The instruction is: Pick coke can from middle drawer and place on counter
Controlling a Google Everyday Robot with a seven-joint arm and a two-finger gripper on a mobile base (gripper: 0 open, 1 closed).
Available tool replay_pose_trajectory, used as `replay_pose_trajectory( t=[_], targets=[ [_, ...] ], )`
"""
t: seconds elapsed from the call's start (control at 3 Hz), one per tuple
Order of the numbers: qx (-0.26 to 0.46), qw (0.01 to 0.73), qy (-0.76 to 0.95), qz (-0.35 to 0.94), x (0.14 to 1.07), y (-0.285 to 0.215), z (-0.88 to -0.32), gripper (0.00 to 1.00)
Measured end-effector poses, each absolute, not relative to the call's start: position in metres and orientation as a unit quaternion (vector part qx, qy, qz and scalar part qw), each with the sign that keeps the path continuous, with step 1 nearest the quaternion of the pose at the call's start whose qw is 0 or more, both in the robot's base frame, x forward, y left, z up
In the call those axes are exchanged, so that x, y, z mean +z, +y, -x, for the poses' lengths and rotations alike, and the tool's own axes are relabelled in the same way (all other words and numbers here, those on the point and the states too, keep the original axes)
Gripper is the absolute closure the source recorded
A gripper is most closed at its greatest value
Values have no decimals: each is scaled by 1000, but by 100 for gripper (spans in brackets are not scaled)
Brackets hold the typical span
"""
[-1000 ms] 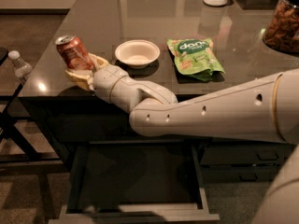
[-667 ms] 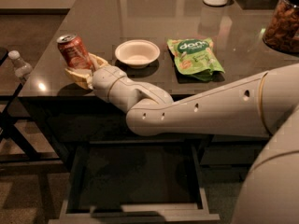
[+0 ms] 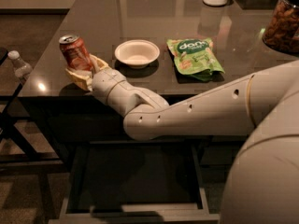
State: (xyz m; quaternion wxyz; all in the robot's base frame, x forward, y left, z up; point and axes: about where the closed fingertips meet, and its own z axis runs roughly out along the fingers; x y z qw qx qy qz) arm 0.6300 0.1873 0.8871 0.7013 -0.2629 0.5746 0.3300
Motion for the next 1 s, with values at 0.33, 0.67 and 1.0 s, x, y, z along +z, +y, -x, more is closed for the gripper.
replay_pose_trajectory(
  t=[0.33,0.67,1.0],
  targets=[
    [334,713,565,246,889,184,-636,100],
    [335,719,562,233,887,180,-634,100],
    [330,718,568,231,886,174,-626,100]
  ],
)
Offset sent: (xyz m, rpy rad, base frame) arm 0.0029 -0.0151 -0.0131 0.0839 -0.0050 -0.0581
